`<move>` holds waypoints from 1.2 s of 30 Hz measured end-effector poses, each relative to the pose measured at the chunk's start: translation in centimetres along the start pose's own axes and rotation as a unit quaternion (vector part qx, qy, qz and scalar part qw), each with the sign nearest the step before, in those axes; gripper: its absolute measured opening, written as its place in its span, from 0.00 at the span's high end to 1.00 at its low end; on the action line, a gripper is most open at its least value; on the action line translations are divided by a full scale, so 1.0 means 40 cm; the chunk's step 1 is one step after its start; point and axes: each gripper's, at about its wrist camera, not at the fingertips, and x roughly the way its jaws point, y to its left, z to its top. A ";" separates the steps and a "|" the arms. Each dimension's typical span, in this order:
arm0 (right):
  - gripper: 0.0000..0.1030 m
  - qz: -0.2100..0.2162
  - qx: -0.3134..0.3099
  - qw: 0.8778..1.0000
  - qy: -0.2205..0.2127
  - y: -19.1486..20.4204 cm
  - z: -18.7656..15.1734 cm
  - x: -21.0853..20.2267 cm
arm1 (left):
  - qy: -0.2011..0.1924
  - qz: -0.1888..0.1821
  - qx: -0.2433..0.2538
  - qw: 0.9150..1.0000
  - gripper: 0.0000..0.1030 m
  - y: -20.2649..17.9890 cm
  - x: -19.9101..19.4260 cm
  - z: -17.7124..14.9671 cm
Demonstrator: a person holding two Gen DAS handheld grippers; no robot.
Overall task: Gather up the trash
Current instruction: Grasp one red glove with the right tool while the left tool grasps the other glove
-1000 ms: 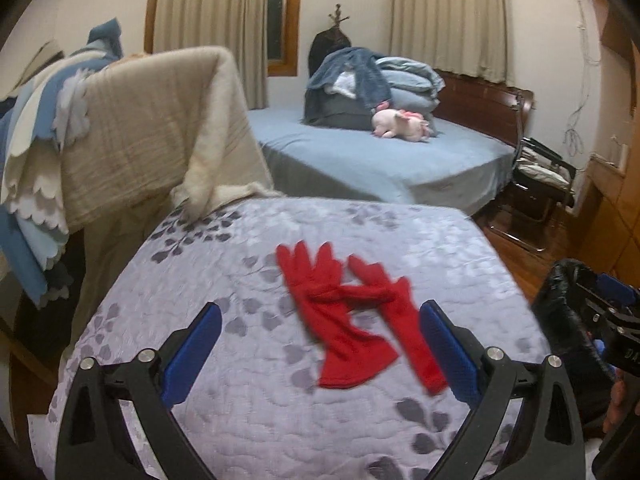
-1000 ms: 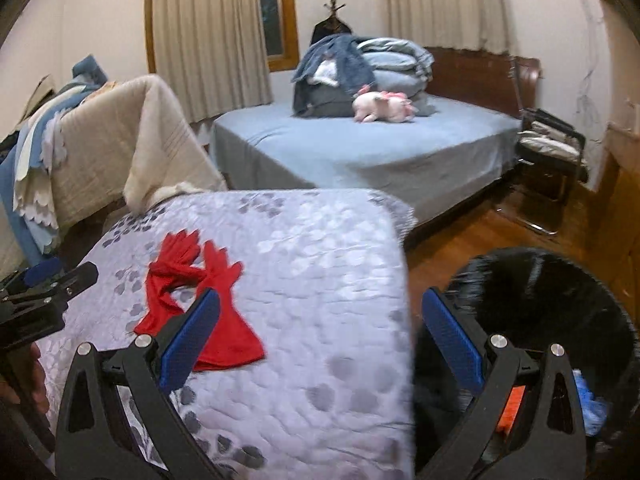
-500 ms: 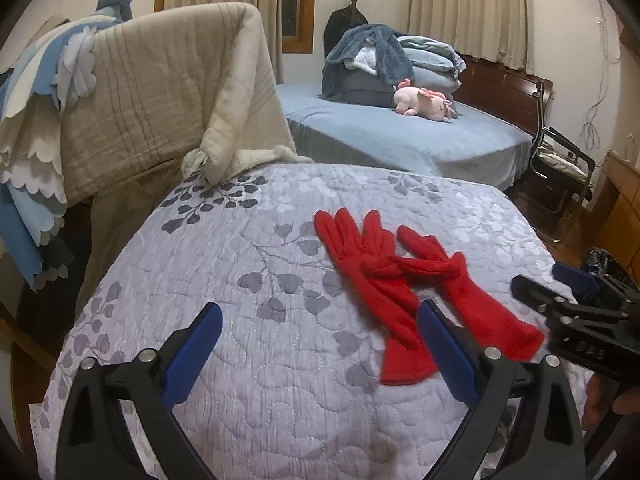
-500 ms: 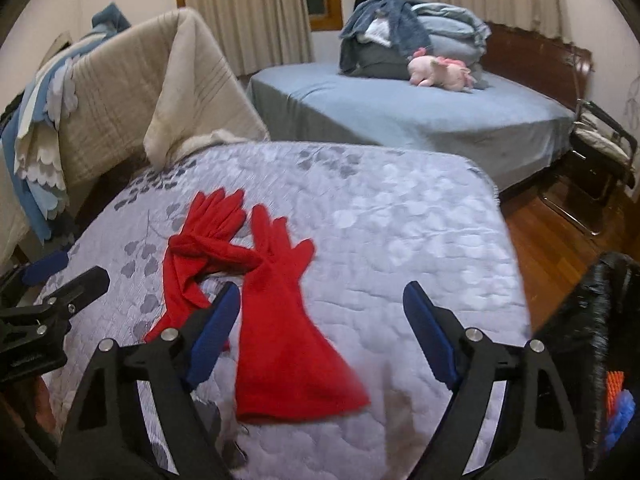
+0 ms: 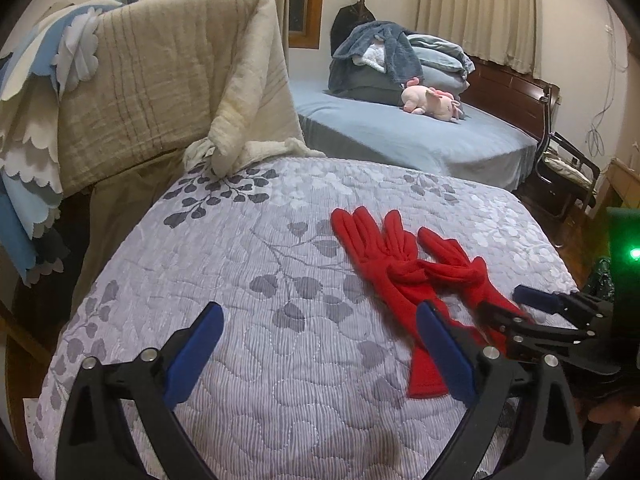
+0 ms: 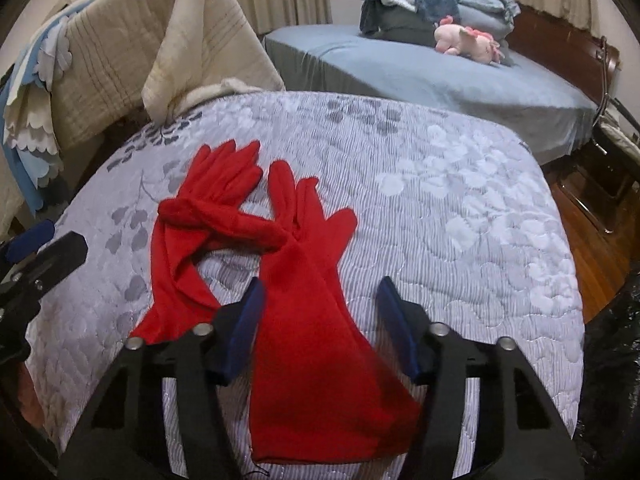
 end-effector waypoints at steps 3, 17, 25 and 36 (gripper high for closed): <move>0.62 0.003 -0.001 1.000 0.001 0.001 -0.001 0.000 | 0.001 -0.002 -0.001 1.000 0.08 0.000 0.002 0.000; 0.95 -0.010 0.037 0.999 -0.034 -0.086 -0.007 -0.075 | 0.018 -0.028 0.016 0.999 0.11 -0.072 0.036 0.005; 0.95 -0.040 0.063 0.996 -0.054 -0.171 -0.007 -0.120 | 0.043 -0.047 0.032 0.997 0.16 -0.149 0.096 0.011; 0.95 -0.042 0.075 0.995 -0.054 -0.202 -0.030 -0.135 | 0.088 -0.051 0.016 0.995 0.64 -0.178 0.161 -0.004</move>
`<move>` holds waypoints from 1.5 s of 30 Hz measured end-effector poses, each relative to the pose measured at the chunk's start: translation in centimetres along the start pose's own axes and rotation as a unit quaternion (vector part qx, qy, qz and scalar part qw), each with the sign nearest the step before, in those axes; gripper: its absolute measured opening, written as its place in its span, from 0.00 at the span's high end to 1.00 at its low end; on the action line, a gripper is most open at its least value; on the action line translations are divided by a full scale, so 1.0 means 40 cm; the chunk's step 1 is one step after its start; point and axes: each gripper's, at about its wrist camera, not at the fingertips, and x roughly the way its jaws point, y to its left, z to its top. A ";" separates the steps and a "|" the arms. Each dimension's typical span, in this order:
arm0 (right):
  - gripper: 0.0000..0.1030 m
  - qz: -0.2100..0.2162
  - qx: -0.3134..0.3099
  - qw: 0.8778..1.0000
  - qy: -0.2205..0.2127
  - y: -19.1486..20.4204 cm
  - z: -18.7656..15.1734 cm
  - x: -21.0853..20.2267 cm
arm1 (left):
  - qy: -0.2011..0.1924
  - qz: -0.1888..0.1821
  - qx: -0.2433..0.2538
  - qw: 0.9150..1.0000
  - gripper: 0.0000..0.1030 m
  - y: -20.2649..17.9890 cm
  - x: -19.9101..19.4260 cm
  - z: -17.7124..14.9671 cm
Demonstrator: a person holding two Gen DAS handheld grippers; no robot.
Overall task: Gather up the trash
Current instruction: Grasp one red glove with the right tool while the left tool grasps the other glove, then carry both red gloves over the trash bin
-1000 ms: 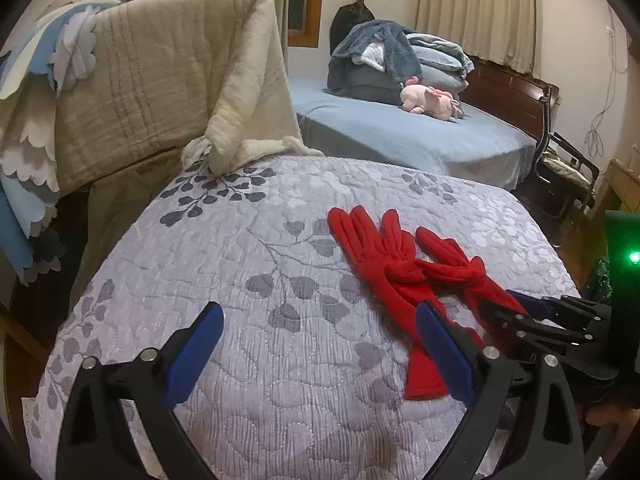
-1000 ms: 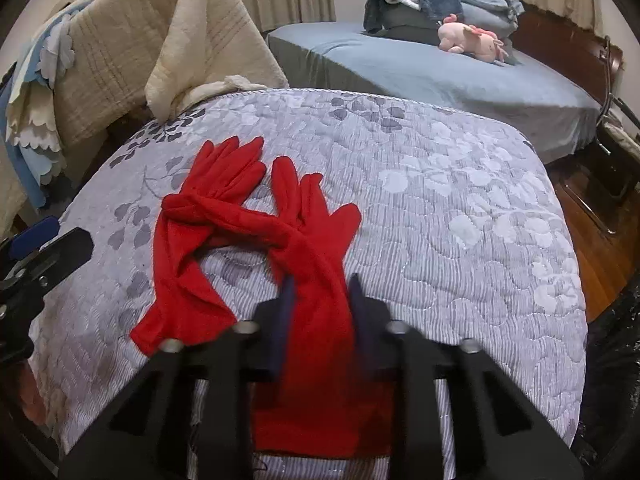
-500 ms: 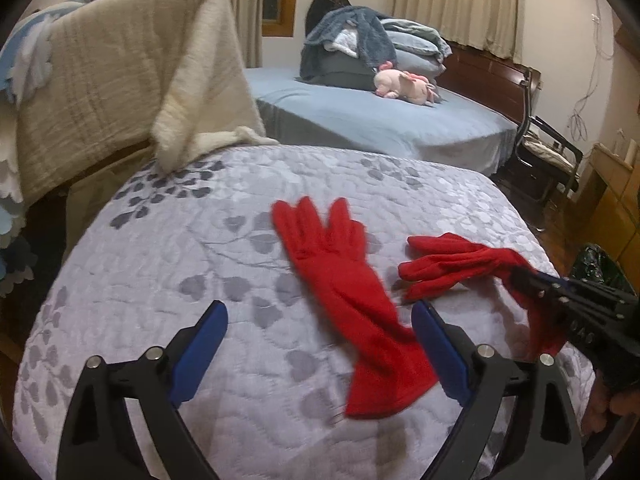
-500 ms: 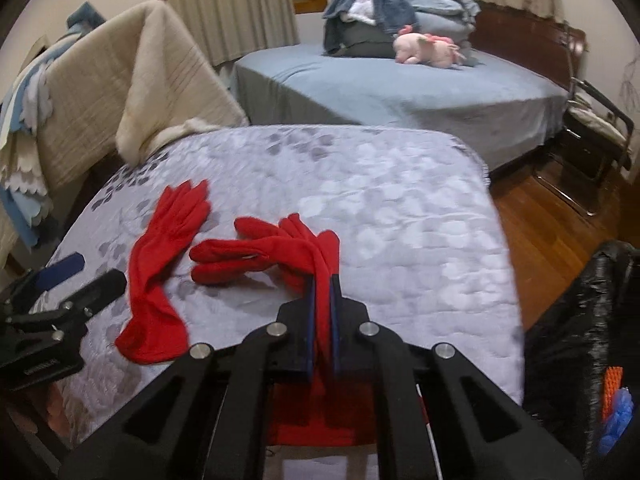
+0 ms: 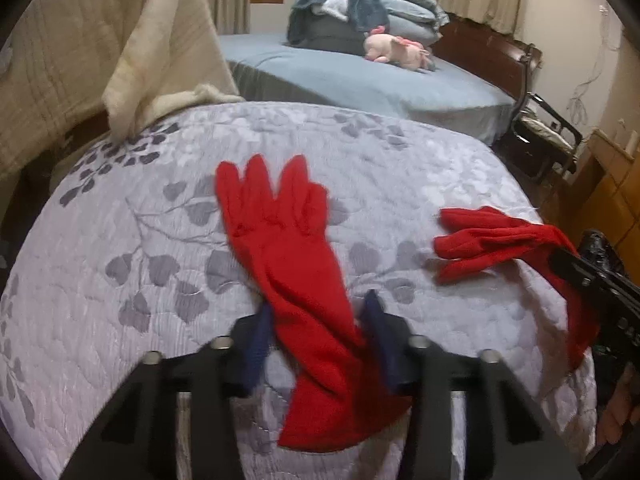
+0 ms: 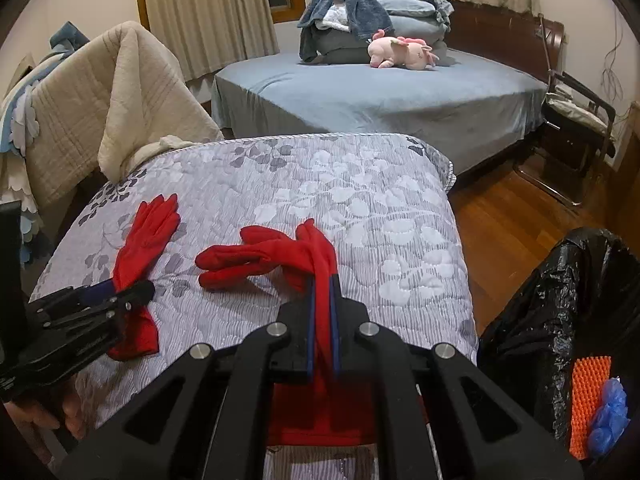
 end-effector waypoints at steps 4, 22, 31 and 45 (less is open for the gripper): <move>0.95 0.005 0.000 1.000 -0.002 0.005 -0.002 -0.008 | -0.005 -0.007 -0.019 1.000 0.89 0.024 -0.011 0.002; 0.95 0.025 -0.003 0.998 -0.049 0.024 0.039 -0.142 | -0.090 -0.029 0.003 0.996 0.92 -0.021 -0.210 0.045; 0.95 0.027 0.000 0.997 -0.068 0.008 0.045 -0.231 | -0.113 -0.058 0.027 0.992 0.92 -0.102 -0.290 0.052; 0.95 -0.001 0.026 0.994 -0.106 -0.102 0.029 -0.385 | -0.134 -0.100 0.069 0.984 0.92 -0.270 -0.371 0.054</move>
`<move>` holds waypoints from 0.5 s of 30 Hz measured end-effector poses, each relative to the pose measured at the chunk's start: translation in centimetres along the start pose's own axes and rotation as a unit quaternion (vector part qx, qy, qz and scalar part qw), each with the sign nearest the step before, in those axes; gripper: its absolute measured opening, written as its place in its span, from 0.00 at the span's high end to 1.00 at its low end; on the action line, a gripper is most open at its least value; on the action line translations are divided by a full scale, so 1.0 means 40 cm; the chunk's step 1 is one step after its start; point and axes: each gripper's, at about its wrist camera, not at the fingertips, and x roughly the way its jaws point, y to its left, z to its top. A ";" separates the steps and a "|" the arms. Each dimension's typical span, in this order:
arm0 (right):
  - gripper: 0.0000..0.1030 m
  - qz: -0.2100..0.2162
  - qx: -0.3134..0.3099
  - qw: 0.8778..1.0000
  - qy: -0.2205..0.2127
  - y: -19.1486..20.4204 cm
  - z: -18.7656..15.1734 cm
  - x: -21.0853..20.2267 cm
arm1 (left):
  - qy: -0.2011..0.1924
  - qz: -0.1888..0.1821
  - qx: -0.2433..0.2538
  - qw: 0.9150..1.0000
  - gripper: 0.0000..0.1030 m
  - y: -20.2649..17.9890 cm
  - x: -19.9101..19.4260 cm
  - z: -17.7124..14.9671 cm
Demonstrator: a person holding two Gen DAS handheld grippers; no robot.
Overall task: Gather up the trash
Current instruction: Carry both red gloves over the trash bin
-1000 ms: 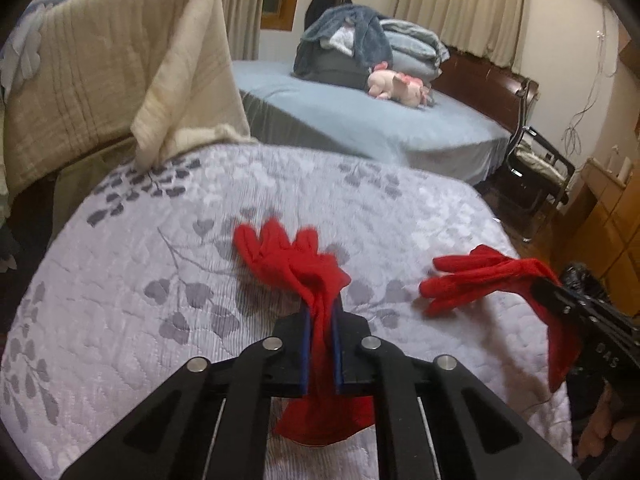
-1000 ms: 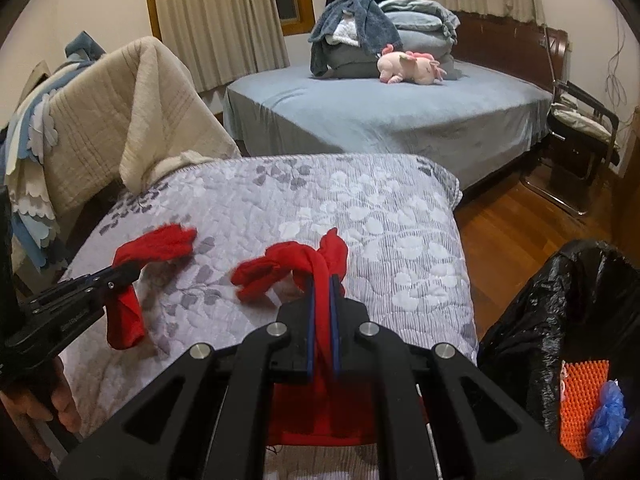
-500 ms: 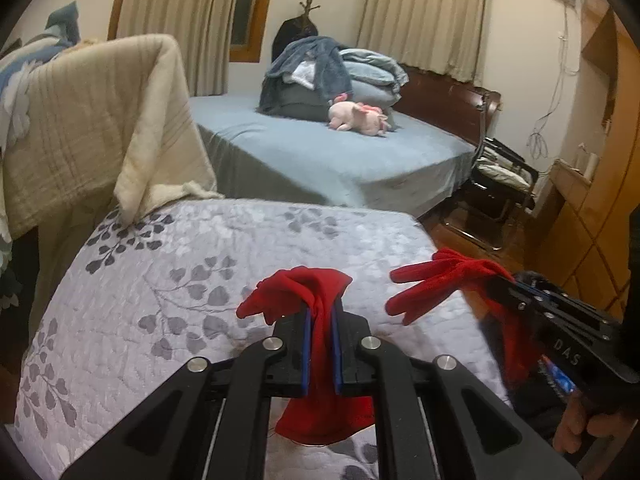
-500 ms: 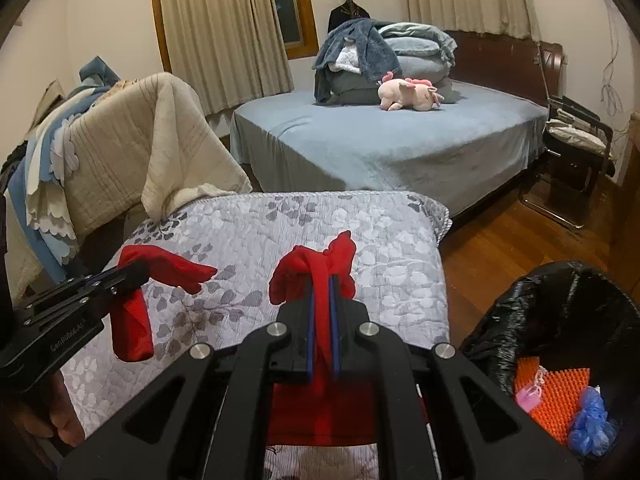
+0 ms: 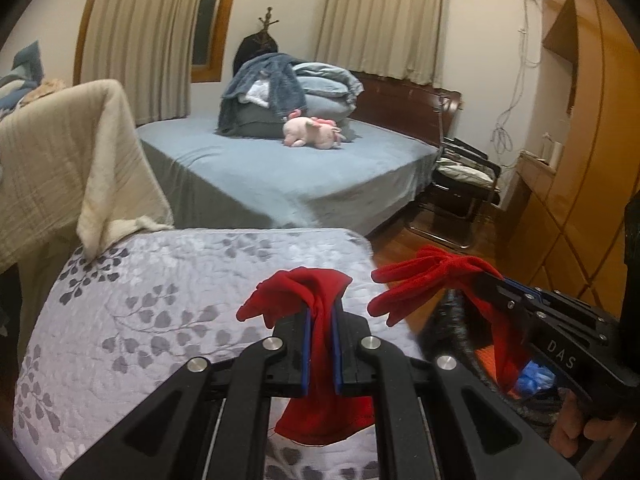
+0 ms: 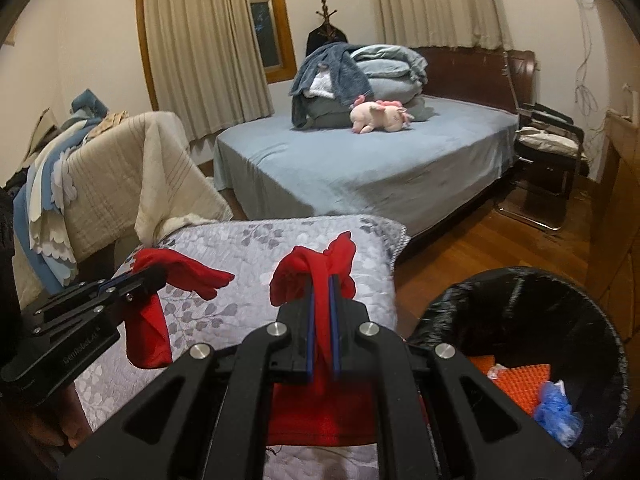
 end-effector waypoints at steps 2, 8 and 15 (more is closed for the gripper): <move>0.95 -0.007 0.004 1.000 -0.007 -0.021 0.003 -0.024 | -0.004 -0.009 0.008 1.000 0.92 -0.034 -0.006 0.006; 0.95 -0.030 0.015 0.999 -0.022 -0.090 0.008 -0.083 | -0.009 -0.036 0.024 0.999 0.92 -0.121 -0.012 0.019; 0.95 -0.062 0.029 0.997 -0.033 -0.173 0.003 -0.136 | -0.009 -0.068 0.041 0.997 0.92 -0.215 -0.007 0.024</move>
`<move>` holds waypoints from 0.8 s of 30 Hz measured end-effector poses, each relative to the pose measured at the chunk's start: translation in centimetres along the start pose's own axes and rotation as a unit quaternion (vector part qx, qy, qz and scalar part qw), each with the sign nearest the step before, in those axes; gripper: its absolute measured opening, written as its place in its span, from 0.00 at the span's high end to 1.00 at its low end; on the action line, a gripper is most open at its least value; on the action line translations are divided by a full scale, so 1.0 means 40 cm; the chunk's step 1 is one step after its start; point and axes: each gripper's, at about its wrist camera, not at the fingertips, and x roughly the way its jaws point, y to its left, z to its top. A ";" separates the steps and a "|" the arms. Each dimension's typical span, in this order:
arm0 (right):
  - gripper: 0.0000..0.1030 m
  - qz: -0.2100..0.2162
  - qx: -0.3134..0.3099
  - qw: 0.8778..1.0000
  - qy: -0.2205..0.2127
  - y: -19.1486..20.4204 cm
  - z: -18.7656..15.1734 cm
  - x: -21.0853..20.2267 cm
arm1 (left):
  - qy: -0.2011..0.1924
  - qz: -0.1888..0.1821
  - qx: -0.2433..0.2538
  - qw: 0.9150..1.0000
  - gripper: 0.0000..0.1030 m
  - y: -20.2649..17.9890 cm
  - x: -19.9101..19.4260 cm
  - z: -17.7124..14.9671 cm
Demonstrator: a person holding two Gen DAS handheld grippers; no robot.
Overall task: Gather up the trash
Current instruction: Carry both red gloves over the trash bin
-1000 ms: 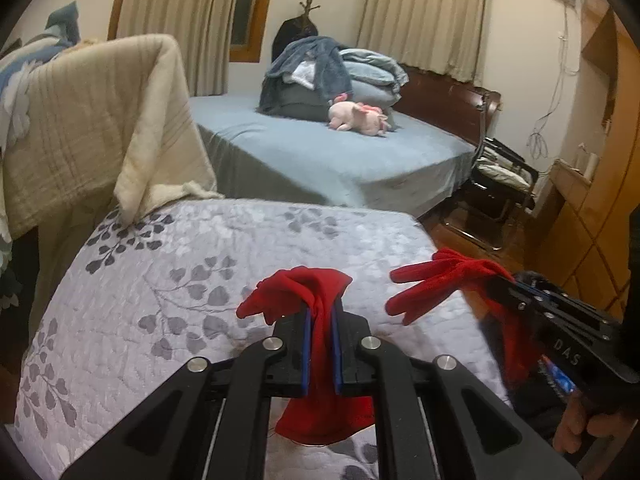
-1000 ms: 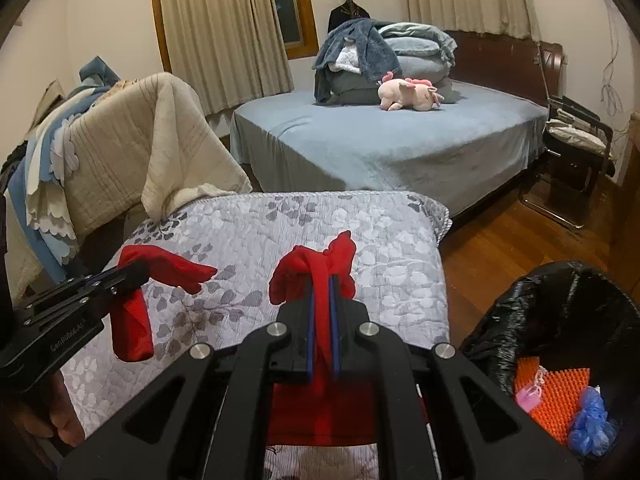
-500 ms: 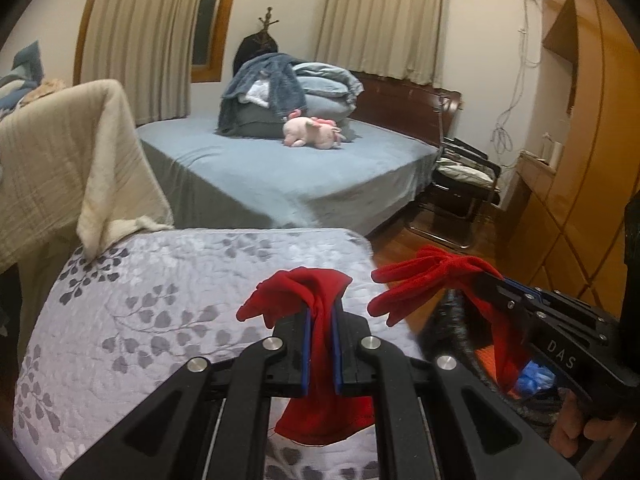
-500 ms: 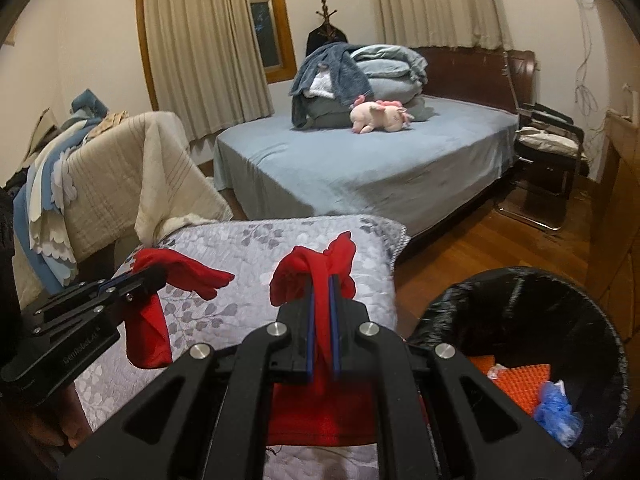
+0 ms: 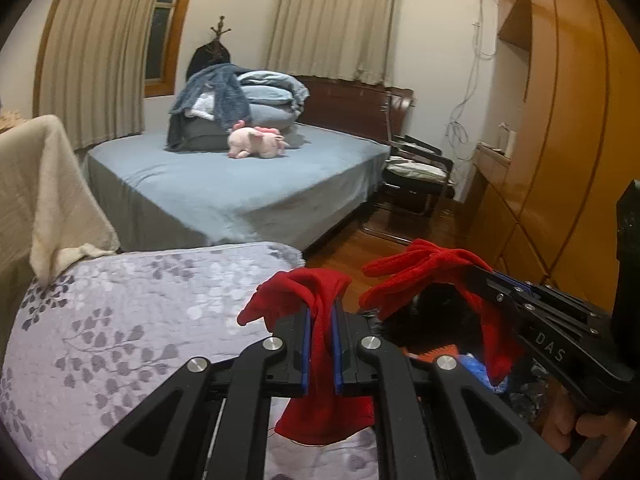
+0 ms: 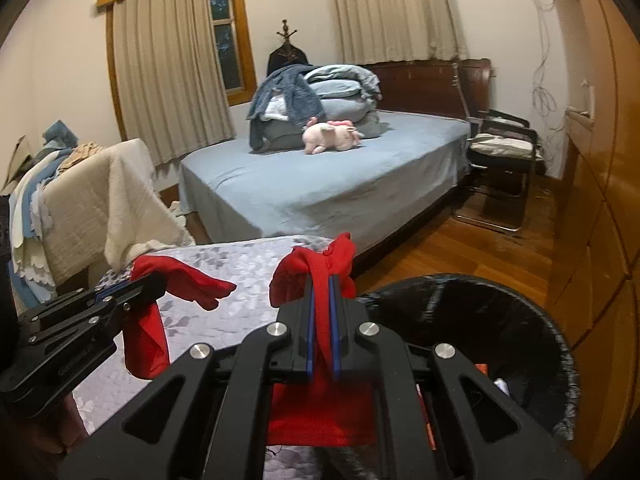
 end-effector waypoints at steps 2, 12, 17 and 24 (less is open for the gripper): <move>0.95 -0.010 0.005 1.000 -0.003 -0.029 -0.002 -0.011 | 0.000 -0.010 0.007 1.000 0.92 -0.031 0.009 0.003; 0.95 -0.063 0.030 0.998 -0.006 -0.169 -0.028 -0.047 | 0.010 -0.060 0.037 0.997 0.92 -0.174 0.074 -0.002; 0.95 -0.089 0.045 0.995 0.000 -0.239 -0.054 -0.044 | 0.017 -0.081 0.049 0.995 0.92 -0.236 0.116 -0.008; 0.95 -0.115 0.063 0.991 0.013 -0.314 -0.086 -0.021 | 0.030 -0.103 0.058 0.993 0.92 -0.296 0.177 -0.023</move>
